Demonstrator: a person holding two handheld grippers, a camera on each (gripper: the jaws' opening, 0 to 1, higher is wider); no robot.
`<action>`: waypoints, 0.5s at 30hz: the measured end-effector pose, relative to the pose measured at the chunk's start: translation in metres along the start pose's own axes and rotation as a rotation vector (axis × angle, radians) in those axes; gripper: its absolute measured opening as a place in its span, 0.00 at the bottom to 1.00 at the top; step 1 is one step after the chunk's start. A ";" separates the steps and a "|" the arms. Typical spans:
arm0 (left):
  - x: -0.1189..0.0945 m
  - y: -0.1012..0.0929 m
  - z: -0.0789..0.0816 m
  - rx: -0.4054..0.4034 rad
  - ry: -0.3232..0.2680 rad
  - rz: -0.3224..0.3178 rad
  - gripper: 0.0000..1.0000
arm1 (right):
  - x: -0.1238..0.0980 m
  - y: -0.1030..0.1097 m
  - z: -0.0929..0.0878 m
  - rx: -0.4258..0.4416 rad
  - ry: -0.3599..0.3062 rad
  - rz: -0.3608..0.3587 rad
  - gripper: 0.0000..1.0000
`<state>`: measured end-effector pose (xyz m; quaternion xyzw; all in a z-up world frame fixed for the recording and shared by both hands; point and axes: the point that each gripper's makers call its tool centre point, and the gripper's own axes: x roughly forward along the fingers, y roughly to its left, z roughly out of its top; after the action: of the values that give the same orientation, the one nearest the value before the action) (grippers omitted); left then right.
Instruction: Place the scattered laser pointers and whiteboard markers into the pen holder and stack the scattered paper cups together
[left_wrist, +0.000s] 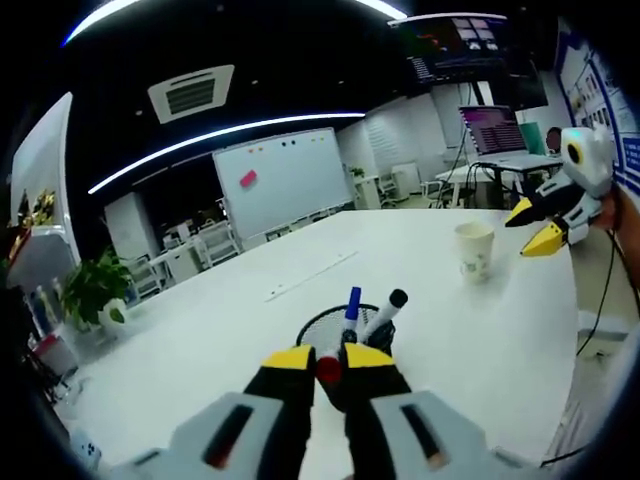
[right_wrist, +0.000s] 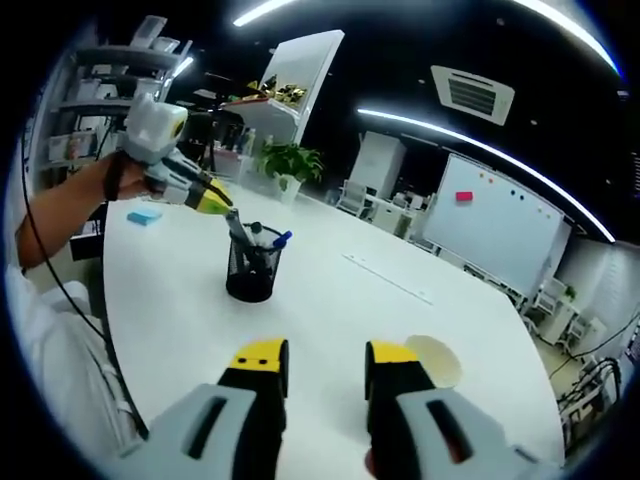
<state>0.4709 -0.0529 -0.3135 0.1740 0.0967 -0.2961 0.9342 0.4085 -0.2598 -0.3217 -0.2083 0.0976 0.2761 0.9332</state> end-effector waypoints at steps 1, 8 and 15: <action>0.000 0.000 -0.001 0.002 0.003 0.000 0.11 | 0.000 0.000 0.000 0.002 0.000 0.000 0.31; 0.002 -0.001 -0.005 0.012 0.019 -0.005 0.12 | 0.002 0.000 -0.002 0.007 0.002 0.005 0.31; 0.003 -0.002 -0.004 0.014 0.021 -0.009 0.12 | 0.002 -0.002 -0.002 0.010 -0.002 0.002 0.31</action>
<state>0.4718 -0.0547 -0.3189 0.1833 0.1051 -0.2990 0.9306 0.4113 -0.2609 -0.3235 -0.2032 0.0982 0.2766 0.9341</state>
